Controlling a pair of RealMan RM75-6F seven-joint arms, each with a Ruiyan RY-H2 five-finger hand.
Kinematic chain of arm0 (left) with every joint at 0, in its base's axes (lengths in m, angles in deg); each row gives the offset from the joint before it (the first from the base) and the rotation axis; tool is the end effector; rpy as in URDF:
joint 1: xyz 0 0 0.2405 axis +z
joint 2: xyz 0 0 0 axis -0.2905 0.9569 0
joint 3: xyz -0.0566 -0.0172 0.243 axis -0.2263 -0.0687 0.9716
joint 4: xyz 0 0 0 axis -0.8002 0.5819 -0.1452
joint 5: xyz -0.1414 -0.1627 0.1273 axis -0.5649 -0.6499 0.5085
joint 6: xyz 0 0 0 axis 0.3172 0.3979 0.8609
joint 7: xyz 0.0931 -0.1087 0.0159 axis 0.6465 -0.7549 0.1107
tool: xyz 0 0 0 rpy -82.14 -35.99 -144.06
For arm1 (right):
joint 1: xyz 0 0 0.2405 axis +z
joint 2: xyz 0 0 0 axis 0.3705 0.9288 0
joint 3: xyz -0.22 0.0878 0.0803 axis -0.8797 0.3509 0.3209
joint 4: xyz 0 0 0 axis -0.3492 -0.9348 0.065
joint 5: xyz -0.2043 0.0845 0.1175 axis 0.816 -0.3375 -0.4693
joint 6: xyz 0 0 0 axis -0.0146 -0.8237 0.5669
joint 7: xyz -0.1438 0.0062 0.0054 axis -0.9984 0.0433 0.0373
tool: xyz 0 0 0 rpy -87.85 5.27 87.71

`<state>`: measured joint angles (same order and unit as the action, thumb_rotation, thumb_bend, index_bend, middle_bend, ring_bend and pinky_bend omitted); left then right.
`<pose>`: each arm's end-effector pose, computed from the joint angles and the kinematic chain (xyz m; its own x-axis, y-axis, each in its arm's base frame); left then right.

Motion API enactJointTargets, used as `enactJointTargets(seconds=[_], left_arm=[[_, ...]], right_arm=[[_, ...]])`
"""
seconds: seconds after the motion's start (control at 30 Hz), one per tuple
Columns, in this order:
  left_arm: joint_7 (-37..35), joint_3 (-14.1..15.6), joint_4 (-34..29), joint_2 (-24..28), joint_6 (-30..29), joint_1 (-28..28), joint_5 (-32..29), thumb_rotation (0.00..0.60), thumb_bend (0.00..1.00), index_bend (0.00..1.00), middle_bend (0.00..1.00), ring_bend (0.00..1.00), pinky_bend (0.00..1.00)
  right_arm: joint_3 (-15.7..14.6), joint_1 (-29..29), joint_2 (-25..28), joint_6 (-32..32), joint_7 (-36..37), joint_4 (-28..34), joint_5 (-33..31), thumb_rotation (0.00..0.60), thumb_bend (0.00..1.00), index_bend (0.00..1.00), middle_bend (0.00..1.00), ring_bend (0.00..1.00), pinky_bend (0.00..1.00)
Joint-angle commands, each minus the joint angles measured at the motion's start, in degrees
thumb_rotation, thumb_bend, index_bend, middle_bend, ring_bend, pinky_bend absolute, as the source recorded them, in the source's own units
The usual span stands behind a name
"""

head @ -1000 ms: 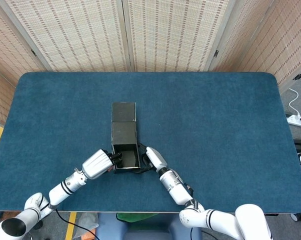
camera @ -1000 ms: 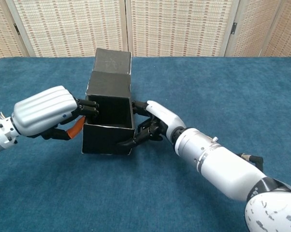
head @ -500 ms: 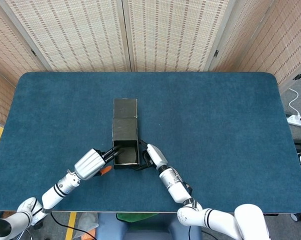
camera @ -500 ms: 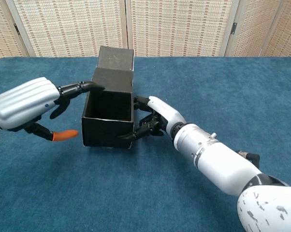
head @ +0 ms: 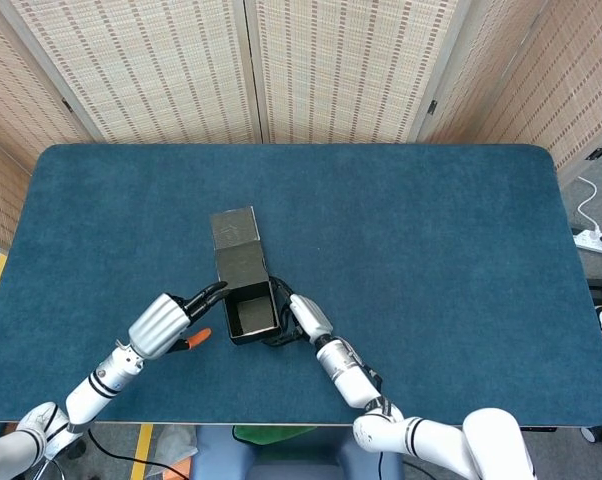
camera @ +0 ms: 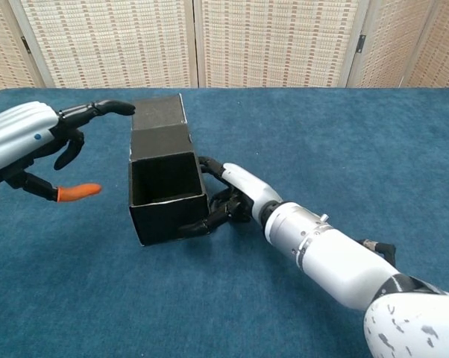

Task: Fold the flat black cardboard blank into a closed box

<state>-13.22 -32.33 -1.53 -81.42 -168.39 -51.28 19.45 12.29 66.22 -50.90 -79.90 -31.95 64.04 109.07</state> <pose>-0.2386 0.3090 -0.0172 0.3273 -0.0162 0.9448 0.6662 -0.7051 -0.2429 -0.0802 -0.3203 -0.2046 -0.3437 -0.5617 0.7526 -0.8892 -0.0632 -0.4532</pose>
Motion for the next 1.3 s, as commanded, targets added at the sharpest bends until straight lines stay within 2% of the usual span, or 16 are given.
enactJointTargets(seconds=[0.03, 0.3, 0.5, 0.63, 0.8, 0.93, 1.13, 1.3], left_arm=[[-8.7, -0.9, -4.2, 1.7, 3.9, 0.3, -3.3, 0.6, 0.29, 0.07, 0.2, 0.76, 0.95], [-18.8, -1.1, -10.8, 5.4, 12.8, -0.3, -7.5, 0.6, 0.29, 0.01, 0.16, 0.75, 0.95], [-24.2, -0.1, -14.1, 7.9, 20.0, -1.6, -8.7, 0.6, 0.25, 0.0, 0.07, 0.71, 0.94], [-29.1, 0.6, -15.5, 8.9, 24.9, -2.9, -9.2, 0.6, 0.21, 0.0, 0.0, 0.68, 0.94], [-35.2, 0.8, -14.9, 8.2, 28.7, -3.9, -9.6, 0.6, 0.2, 0.0, 0.0, 0.67, 0.94], [-39.5, 0.5, -13.4, 6.6, 31.8, -5.0, -9.9, 0.6, 0.2, 0.0, 0.0, 0.66, 0.94], [-44.5, -0.1, -10.7, 4.3, 33.8, -6.6, -9.4, 0.6, 0.2, 0.0, 0.0, 0.65, 0.94], [-46.2, -0.4, -8.5, 2.6, 35.5, -7.4, -9.6, 0.6, 0.2, 0.0, 0.0, 0.65, 0.94]], right_arm=[[-1.5, -1.3, 1.2, -0.7, 1.3, 2.0, 1.3, 0.6, 0.0, 0.0, 0.0, 0.57, 1.0], [-3.9, -2.7, 3.7, -0.5, 3.2, 5.4, 3.1, 0.6, 0.0, 0.0, 0.0, 0.57, 1.0], [-5.2, -4.0, 6.0, -0.4, 3.9, 8.5, 3.8, 0.6, 0.0, 0.0, 0.0, 0.57, 1.0], [-5.4, -5.7, 8.5, -2.8, 4.2, 11.1, 4.2, 0.6, 0.0, 0.0, 0.0, 0.57, 1.0], [-3.6, -8.1, 13.0, -8.1, 4.1, 16.0, 4.7, 0.6, 0.0, 0.0, 0.0, 0.57, 1.0], [0.0, -8.3, 17.8, -11.7, 2.2, 22.2, 5.3, 0.6, 0.0, 0.0, 0.02, 0.57, 1.0], [4.1, -7.4, 23.2, -12.2, -1.7, 30.0, 3.4, 0.6, 0.0, 0.0, 0.04, 0.57, 1.0], [5.0, -7.3, 25.0, -12.4, -3.1, 32.5, 1.8, 0.6, 0.0, 0.0, 0.05, 0.57, 1.0]])
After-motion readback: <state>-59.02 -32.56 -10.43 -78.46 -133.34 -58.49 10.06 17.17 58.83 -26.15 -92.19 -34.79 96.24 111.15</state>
